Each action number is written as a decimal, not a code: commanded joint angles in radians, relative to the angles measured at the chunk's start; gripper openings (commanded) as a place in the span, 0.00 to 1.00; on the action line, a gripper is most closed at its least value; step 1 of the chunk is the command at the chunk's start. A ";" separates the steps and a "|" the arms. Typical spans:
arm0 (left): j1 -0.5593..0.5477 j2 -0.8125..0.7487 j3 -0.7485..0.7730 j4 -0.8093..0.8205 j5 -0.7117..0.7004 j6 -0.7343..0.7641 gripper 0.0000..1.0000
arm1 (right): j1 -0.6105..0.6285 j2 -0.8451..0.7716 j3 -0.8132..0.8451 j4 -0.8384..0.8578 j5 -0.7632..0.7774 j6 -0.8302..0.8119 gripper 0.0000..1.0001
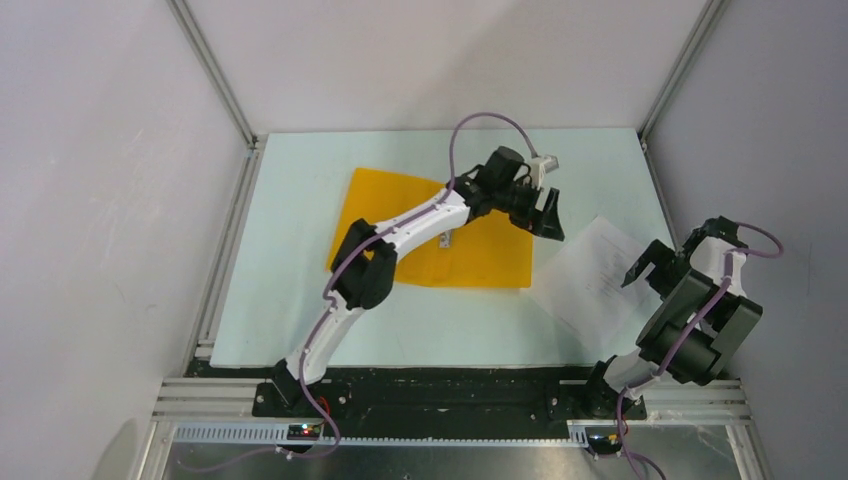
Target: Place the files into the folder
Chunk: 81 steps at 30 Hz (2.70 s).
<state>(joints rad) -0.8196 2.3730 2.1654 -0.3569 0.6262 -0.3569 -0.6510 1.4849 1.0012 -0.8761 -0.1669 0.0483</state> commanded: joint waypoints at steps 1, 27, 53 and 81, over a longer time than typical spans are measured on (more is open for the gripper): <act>0.008 0.066 0.065 0.133 0.015 -0.173 0.87 | -0.008 0.009 -0.004 0.020 -0.053 0.050 0.99; -0.043 0.182 0.003 0.142 0.011 -0.312 0.84 | -0.061 0.340 0.027 0.192 -0.287 -0.204 0.96; -0.061 0.278 0.006 0.081 -0.053 -0.391 0.56 | -0.073 0.358 0.093 0.175 -0.590 -0.253 0.79; -0.056 0.237 -0.028 0.062 -0.096 -0.330 0.53 | -0.086 0.249 0.095 0.232 -0.772 -0.067 0.71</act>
<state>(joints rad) -0.8631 2.6164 2.1616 -0.2455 0.5854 -0.7353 -0.7406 1.7206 1.0927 -0.6601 -0.9188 -0.0311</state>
